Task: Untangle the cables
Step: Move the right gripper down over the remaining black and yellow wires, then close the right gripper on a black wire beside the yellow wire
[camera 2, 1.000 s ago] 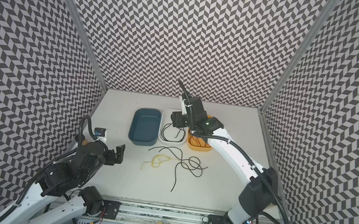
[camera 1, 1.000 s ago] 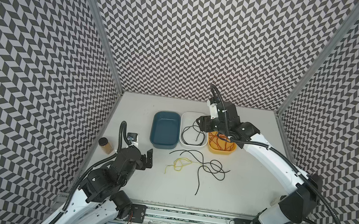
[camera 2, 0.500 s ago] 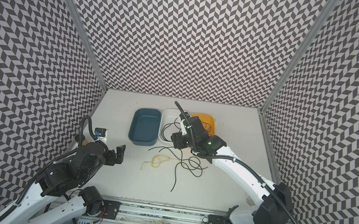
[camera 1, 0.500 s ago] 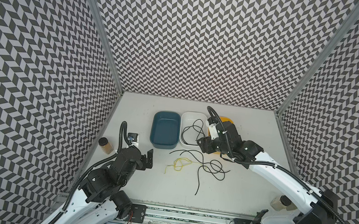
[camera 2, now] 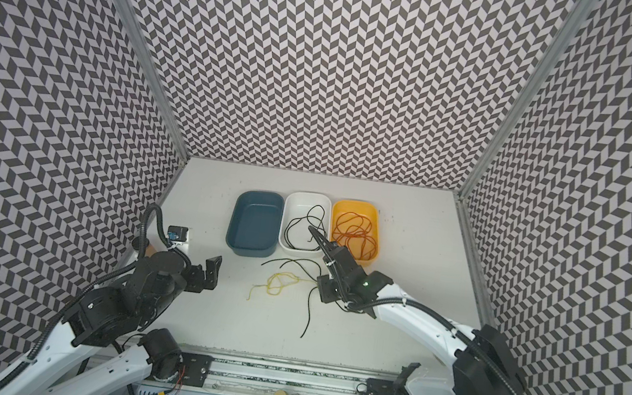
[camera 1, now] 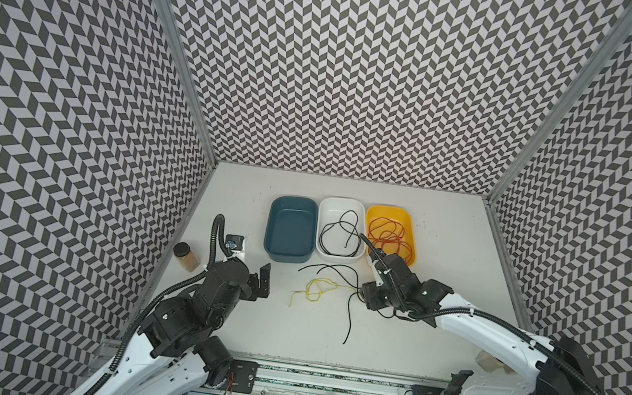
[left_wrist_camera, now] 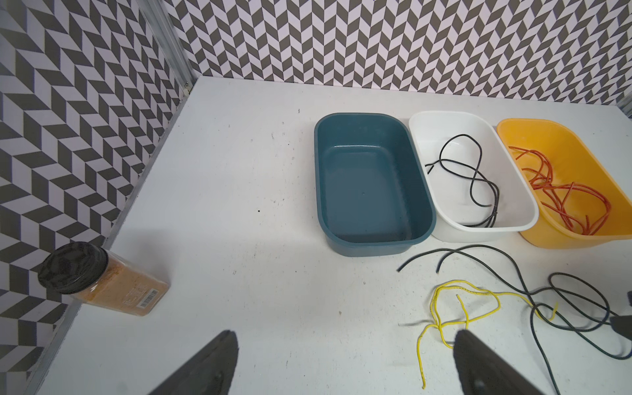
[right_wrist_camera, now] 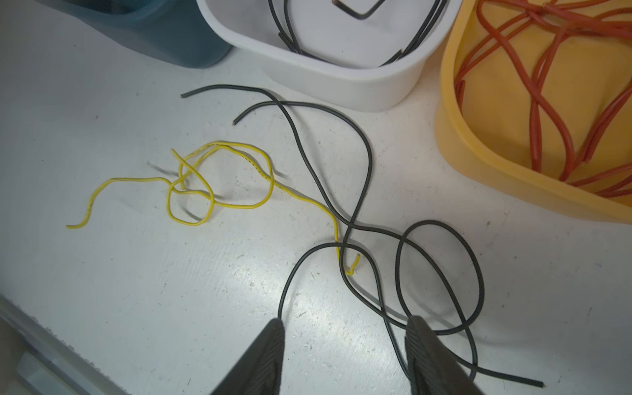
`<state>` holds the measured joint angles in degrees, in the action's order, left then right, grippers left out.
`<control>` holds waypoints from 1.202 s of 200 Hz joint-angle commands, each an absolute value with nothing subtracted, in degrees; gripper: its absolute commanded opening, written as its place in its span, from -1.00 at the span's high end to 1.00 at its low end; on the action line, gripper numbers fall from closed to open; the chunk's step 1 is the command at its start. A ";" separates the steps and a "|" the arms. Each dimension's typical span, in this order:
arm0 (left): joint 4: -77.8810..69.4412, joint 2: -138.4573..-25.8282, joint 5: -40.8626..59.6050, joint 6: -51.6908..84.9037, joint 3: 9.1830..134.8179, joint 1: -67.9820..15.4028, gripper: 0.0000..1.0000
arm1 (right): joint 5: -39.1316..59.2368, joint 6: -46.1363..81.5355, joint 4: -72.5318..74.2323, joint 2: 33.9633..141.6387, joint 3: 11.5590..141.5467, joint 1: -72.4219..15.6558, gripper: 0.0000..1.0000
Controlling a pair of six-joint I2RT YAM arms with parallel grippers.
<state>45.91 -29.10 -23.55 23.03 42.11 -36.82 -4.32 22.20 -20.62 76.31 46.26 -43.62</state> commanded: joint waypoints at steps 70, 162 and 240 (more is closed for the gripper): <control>45.97 -29.28 -24.53 23.82 41.73 -37.05 -1.00 | -6.74 22.71 -8.82 87.08 46.98 -43.77 0.07; 45.90 -29.31 -24.63 23.79 41.61 -37.18 -1.00 | -8.35 22.80 -7.84 98.13 52.63 -42.48 0.30; 45.79 -29.27 -24.52 23.66 41.62 -37.18 -1.00 | -0.76 23.98 -6.74 100.39 52.99 -41.28 0.77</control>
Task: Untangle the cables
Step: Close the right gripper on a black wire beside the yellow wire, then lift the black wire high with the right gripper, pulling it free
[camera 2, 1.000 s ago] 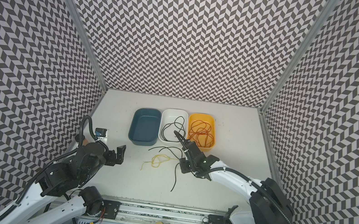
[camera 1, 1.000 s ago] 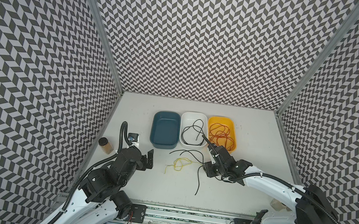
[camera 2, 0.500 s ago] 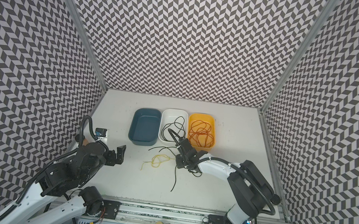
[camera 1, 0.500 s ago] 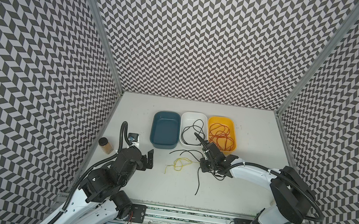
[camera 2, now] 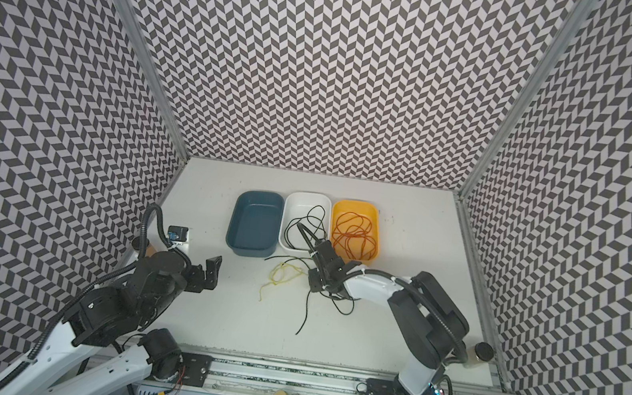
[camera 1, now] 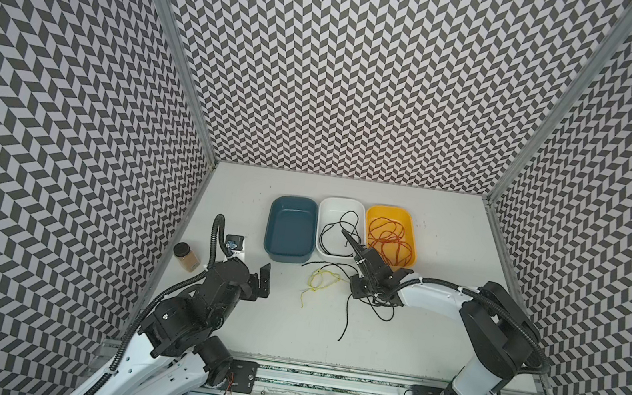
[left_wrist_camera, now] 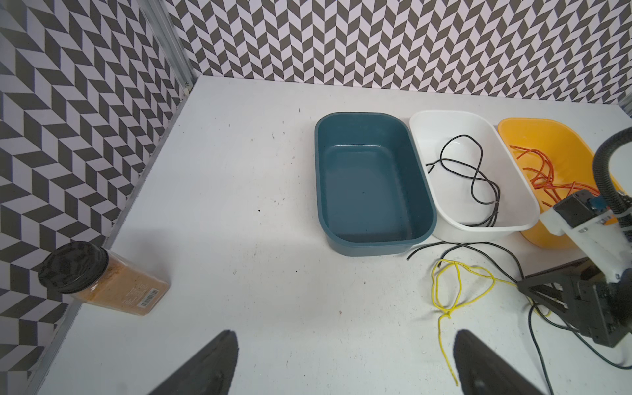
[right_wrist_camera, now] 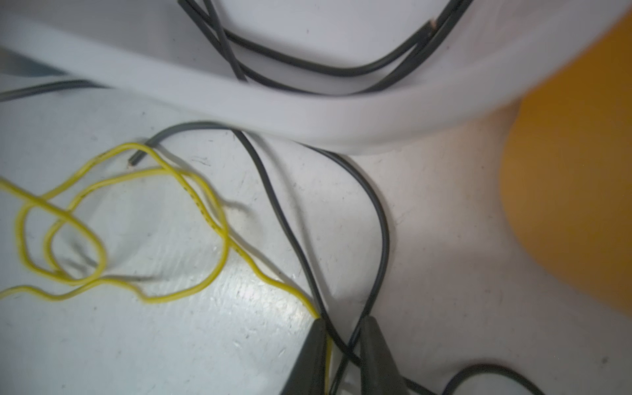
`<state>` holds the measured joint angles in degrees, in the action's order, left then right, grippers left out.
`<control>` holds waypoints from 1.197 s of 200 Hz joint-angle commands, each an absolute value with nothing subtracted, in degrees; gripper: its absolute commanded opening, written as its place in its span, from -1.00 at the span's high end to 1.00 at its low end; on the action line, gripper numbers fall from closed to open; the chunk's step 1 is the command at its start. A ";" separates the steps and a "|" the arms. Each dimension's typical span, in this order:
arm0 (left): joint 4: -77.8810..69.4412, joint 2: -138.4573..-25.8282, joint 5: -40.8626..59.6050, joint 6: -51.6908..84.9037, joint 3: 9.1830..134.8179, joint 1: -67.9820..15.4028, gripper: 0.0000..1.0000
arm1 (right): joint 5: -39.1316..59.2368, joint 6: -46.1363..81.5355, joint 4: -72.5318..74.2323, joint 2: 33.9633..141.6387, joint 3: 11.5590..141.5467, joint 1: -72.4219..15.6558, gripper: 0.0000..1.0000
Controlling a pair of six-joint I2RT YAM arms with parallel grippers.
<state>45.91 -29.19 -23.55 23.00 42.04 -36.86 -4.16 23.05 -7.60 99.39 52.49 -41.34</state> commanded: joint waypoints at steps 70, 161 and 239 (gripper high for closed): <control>45.79 -29.34 -24.47 23.67 41.66 -37.18 -1.00 | 8.71 24.44 -5.62 91.91 51.74 -43.73 1.00; 45.79 -29.60 -24.14 23.70 41.64 -37.18 -1.00 | 9.84 19.20 -10.93 79.12 53.17 -47.37 1.00; 45.74 -29.64 -24.06 23.73 41.61 -37.17 -1.00 | 7.74 15.39 -15.83 68.70 58.66 -47.42 1.00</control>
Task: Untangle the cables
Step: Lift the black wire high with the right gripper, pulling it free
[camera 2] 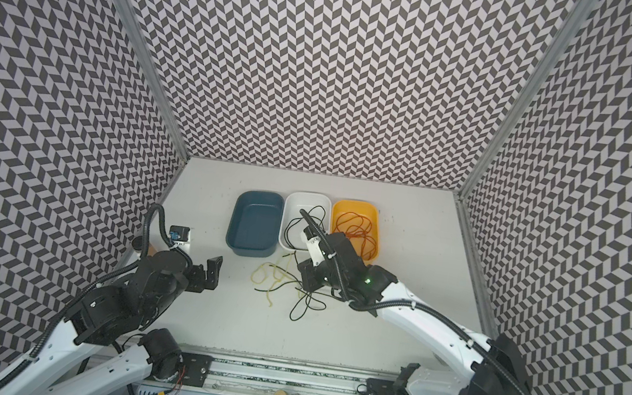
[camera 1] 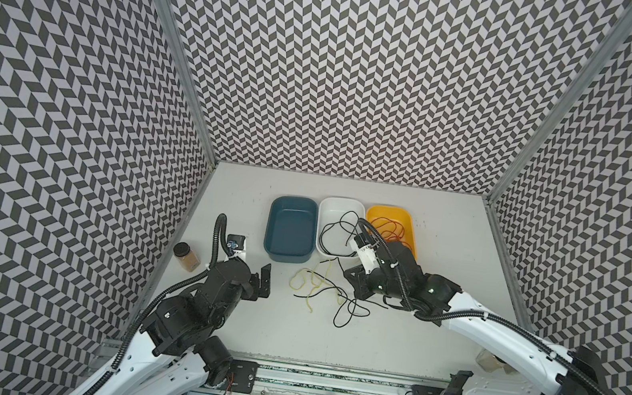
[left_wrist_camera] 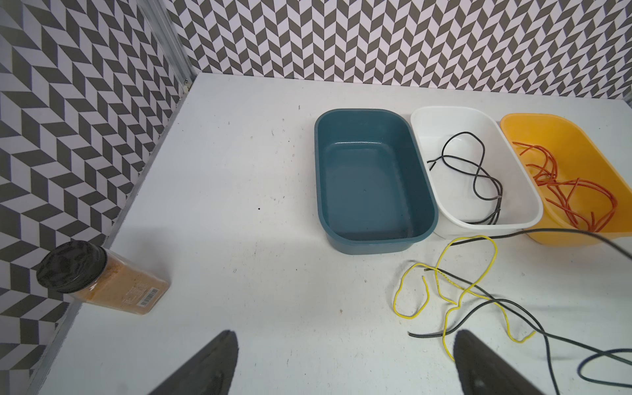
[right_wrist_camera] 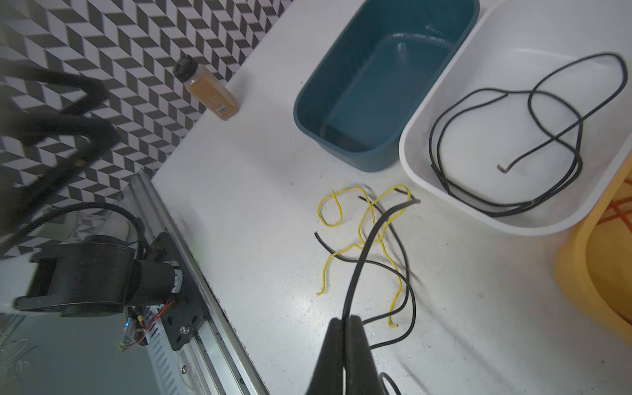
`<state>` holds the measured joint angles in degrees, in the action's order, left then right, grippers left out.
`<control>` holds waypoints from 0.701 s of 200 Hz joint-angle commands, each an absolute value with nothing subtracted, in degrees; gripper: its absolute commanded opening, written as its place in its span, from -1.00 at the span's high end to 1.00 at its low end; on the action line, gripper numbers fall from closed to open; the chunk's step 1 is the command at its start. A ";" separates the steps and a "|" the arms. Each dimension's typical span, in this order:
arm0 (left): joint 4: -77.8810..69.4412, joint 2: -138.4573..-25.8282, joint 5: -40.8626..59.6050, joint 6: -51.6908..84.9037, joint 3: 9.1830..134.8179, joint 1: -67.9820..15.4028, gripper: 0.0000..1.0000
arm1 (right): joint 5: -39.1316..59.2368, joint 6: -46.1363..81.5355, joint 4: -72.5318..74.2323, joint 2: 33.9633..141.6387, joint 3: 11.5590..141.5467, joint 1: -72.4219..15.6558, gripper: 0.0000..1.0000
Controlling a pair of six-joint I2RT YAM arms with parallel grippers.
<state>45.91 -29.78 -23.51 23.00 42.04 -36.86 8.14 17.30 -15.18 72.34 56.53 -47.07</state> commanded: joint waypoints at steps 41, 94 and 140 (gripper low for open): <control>45.70 -29.71 -23.89 23.70 41.60 -37.18 -1.00 | 6.20 12.88 -17.23 63.83 60.50 -47.99 1.00; 45.80 -29.71 -23.90 23.73 41.60 -37.18 -1.00 | 3.24 8.85 -16.91 60.62 63.71 -48.10 1.00; 45.79 -29.66 -23.90 23.65 41.62 -37.18 -1.00 | 1.27 7.25 -17.99 61.10 69.27 -48.15 1.00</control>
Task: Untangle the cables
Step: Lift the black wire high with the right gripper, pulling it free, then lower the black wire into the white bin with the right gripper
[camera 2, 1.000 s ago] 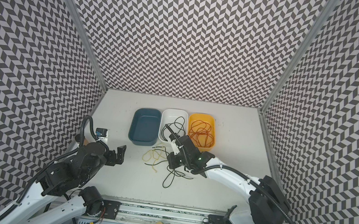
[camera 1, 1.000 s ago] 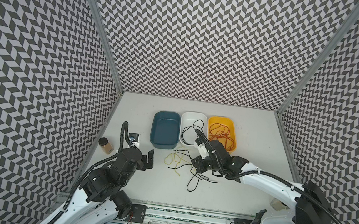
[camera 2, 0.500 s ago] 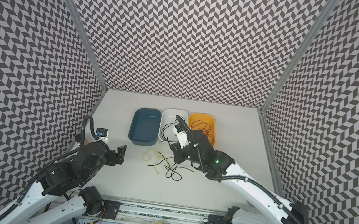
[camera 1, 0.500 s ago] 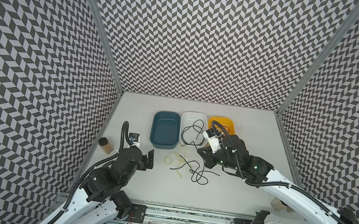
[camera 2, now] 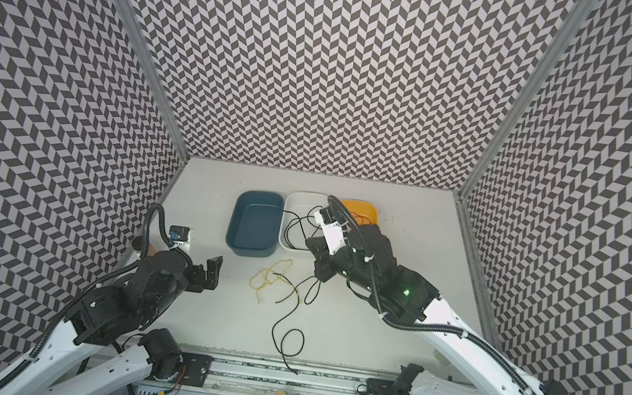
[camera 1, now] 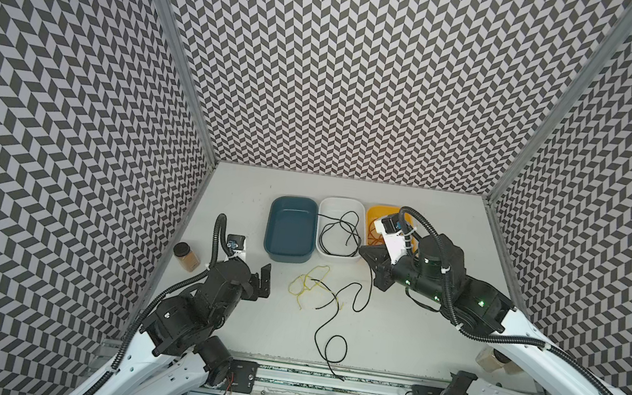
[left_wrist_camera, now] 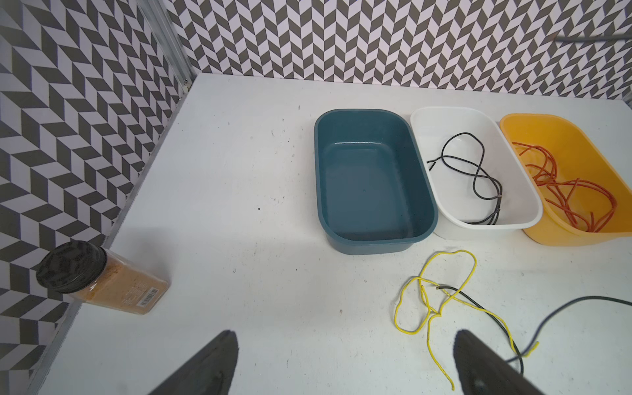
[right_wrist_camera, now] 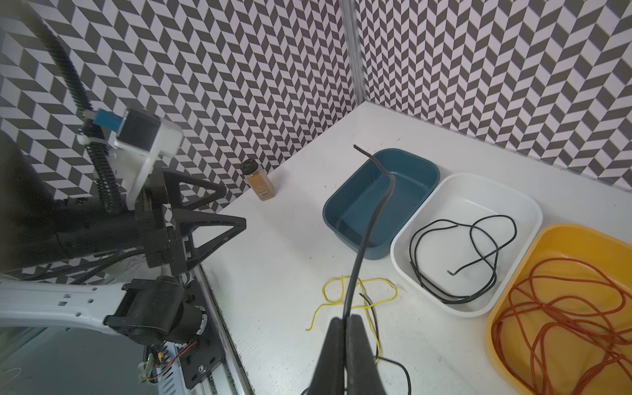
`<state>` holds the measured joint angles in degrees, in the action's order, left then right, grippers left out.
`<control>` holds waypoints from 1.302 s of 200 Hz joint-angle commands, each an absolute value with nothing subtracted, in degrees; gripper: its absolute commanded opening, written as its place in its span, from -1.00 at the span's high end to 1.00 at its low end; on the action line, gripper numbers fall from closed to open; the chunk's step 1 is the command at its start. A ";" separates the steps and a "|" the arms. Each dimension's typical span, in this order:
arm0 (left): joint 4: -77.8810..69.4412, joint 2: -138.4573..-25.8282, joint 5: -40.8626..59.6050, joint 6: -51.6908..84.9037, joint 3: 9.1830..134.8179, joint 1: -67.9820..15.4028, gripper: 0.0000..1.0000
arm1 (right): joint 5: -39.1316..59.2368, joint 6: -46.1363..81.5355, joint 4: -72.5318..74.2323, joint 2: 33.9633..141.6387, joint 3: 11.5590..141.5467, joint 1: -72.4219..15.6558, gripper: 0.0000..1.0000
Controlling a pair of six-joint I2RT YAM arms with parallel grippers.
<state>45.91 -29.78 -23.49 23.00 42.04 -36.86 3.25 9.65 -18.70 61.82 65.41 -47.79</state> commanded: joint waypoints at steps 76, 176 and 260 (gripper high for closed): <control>45.71 -29.81 -23.90 23.64 41.54 -37.18 -1.00 | -2.60 3.41 -19.89 65.17 82.56 -48.08 1.00; 45.54 -30.02 -23.85 23.53 41.40 -37.18 -1.00 | -8.65 1.36 -24.21 83.92 103.07 -42.66 1.00; 45.09 -30.64 -23.02 23.20 41.24 -37.03 -1.00 | -2.18 4.81 -21.44 95.54 107.96 -32.47 1.00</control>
